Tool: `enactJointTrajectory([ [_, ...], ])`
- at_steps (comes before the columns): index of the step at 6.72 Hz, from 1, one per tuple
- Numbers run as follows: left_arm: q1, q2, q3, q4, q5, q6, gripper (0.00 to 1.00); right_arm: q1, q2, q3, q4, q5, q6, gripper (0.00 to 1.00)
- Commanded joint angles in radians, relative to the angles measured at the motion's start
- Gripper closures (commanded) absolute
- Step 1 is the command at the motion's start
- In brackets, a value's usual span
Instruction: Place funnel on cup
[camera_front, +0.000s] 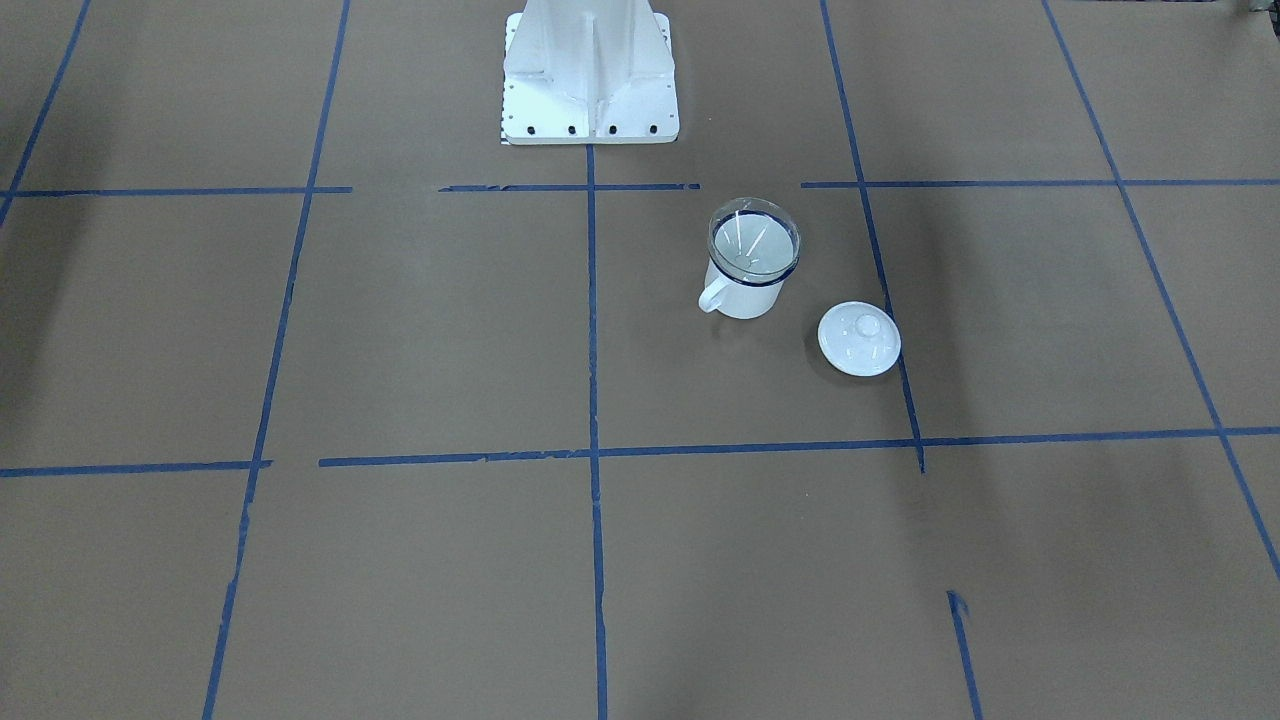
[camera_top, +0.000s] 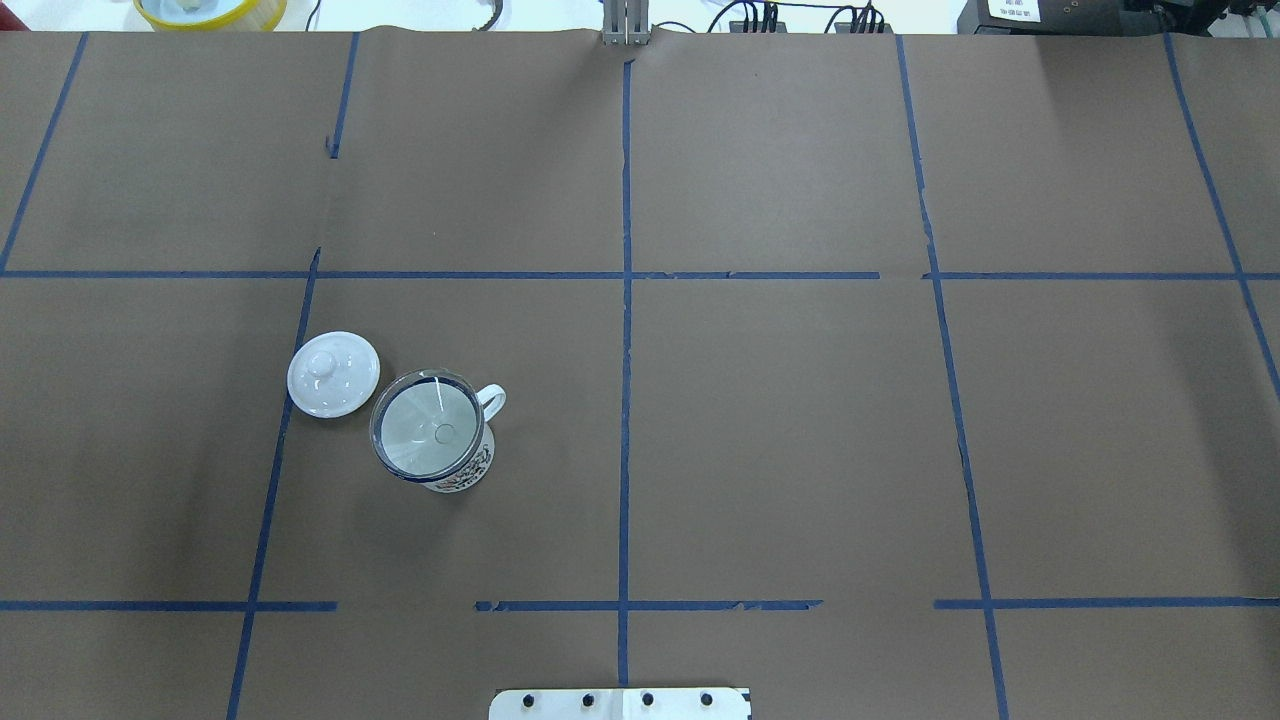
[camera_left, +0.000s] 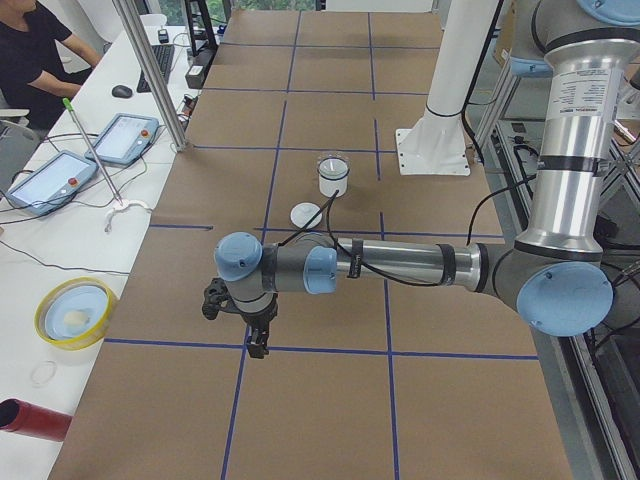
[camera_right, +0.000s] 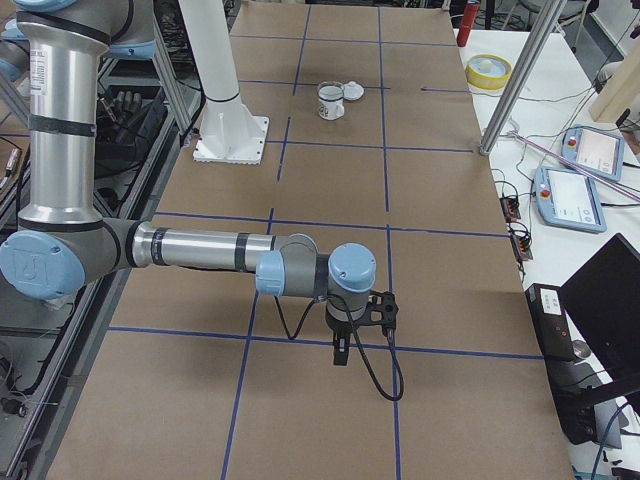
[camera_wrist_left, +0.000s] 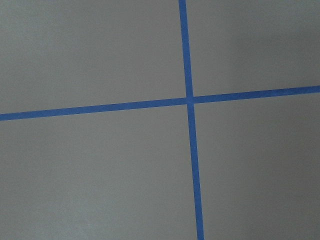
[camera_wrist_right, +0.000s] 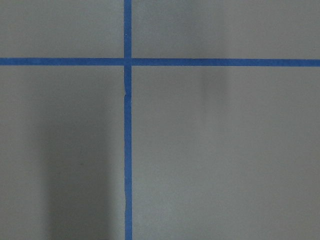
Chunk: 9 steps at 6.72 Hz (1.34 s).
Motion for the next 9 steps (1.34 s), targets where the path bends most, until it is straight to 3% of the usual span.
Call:
enactJointTrajectory([
  [1,0.001,0.0,0.002,0.002,-0.005,0.006,0.0,0.0,0.0,0.0,0.0,0.0,0.0,0.0],
  [9,-0.002,-0.003,0.002,0.0,-0.007,0.019,0.0,0.0,0.0,0.001,0.0,0.0,0.0,0.0],
])
